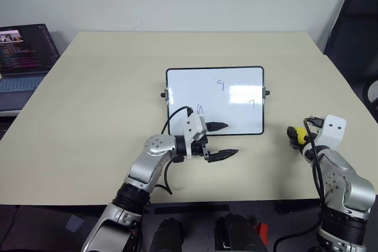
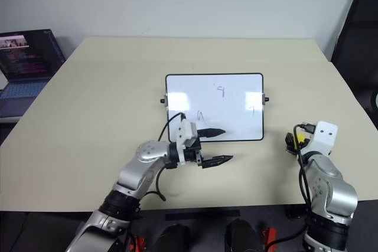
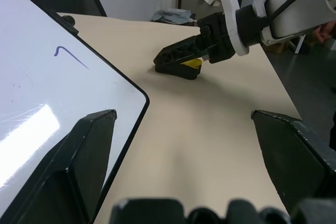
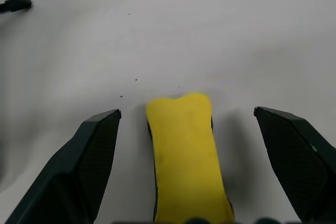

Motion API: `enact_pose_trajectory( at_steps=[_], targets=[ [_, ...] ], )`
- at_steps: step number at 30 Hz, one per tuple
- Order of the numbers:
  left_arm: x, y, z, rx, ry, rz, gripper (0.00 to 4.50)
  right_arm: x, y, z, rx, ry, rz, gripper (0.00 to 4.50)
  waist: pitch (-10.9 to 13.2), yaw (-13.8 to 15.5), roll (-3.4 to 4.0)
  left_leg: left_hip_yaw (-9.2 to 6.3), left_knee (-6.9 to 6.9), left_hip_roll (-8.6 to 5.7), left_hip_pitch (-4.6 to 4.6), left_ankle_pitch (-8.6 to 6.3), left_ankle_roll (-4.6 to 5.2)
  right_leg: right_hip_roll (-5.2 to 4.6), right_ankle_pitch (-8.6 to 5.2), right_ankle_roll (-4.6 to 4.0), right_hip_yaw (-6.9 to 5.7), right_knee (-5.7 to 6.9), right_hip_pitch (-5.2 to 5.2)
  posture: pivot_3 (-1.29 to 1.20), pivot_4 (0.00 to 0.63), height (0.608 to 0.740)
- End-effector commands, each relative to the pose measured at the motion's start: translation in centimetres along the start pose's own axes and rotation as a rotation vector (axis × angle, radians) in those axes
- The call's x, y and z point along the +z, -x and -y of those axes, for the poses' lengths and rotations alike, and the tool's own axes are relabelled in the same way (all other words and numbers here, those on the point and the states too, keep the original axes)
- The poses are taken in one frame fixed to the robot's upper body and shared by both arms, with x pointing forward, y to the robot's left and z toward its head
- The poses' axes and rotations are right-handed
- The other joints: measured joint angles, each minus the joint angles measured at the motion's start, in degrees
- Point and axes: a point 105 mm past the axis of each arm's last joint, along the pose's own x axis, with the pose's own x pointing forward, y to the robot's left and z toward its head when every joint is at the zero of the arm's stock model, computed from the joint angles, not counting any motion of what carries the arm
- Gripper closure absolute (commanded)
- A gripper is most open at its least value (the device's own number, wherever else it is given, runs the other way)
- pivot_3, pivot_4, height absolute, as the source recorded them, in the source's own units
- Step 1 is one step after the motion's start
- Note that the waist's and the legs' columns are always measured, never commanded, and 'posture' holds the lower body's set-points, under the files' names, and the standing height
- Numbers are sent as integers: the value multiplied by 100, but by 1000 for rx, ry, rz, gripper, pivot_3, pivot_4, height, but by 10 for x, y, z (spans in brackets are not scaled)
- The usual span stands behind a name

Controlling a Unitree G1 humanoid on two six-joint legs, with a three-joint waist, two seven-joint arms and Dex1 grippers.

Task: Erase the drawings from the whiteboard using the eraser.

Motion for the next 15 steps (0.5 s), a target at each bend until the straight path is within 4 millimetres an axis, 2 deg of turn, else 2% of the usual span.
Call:
enact_pose_trajectory(
  at_steps=[1, 15],
  targets=[
    [6, 0, -2, 7, -25, 23, 0, 14, 8, 3, -4, -13, 48, 31, 0, 0, 0, 0, 0, 0, 0, 0, 0, 0, 0, 0, 0, 0, 0, 0, 150, 740],
    [6, 1, -6, 21, -38, 23, 0, 7, 4, 3, 12, 9, 8, 31, 0, -1, 0, -2, 0, 0, 0, 0, 0, 1, 0, 0, -1, 0, 0, 0, 150, 740]
  ],
)
